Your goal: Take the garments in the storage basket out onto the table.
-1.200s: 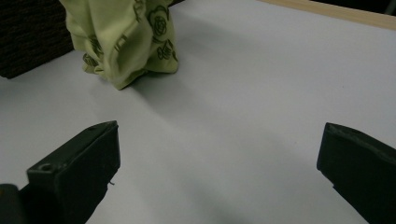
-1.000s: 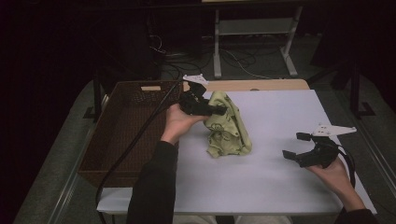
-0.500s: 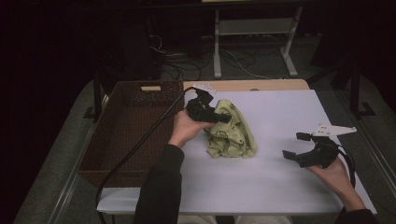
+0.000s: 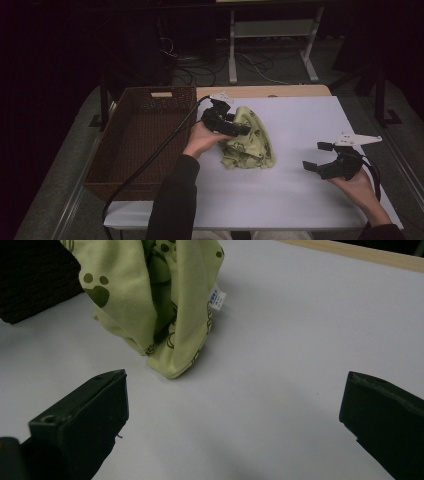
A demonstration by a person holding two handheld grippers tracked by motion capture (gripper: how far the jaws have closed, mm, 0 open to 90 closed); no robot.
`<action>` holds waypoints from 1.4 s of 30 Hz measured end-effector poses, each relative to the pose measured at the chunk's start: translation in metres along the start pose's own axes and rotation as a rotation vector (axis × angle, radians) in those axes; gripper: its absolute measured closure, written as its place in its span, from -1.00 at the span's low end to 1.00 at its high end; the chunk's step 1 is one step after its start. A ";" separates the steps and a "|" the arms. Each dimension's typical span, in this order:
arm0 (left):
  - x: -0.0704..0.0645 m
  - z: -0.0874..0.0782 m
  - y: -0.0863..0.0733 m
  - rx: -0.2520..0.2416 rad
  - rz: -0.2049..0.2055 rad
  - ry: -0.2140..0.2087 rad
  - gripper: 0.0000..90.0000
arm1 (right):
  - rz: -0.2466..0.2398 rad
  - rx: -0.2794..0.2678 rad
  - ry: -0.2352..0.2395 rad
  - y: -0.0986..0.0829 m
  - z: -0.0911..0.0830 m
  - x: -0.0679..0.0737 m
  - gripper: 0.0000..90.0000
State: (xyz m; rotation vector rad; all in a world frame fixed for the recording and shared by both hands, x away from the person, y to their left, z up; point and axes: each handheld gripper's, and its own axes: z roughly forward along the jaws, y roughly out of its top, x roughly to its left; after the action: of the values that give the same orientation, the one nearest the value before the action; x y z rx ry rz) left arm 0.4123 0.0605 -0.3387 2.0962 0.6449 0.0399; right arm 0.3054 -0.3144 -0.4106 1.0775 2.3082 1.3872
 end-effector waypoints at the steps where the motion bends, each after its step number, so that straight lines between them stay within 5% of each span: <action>1: 0.000 0.000 0.000 -0.001 -0.004 0.015 -0.55 | -0.001 0.000 0.000 0.000 0.000 0.000 -1.00; 4: 0.001 -0.004 0.001 -0.007 -0.012 0.047 -0.72 | 0.000 0.000 0.002 0.000 0.000 0.000 -1.00; 11: 0.003 -0.013 0.000 -0.020 -0.038 0.022 -0.98 | -0.003 0.004 0.003 0.000 0.000 0.000 -1.00; 24: 0.000 -0.036 0.002 -0.034 -0.019 0.041 -1.00 | 0.000 0.004 -0.001 -0.001 -0.002 0.001 -1.00; 42: 0.008 -0.080 -0.022 -0.066 -0.038 0.102 -1.00 | 0.000 0.009 -0.003 -0.002 -0.002 0.001 -1.00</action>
State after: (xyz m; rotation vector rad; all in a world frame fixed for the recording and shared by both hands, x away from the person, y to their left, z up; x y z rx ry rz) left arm 0.3885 0.1356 -0.3107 2.0277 0.7347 0.1456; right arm 0.3025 -0.3158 -0.4109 1.0823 2.3145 1.3750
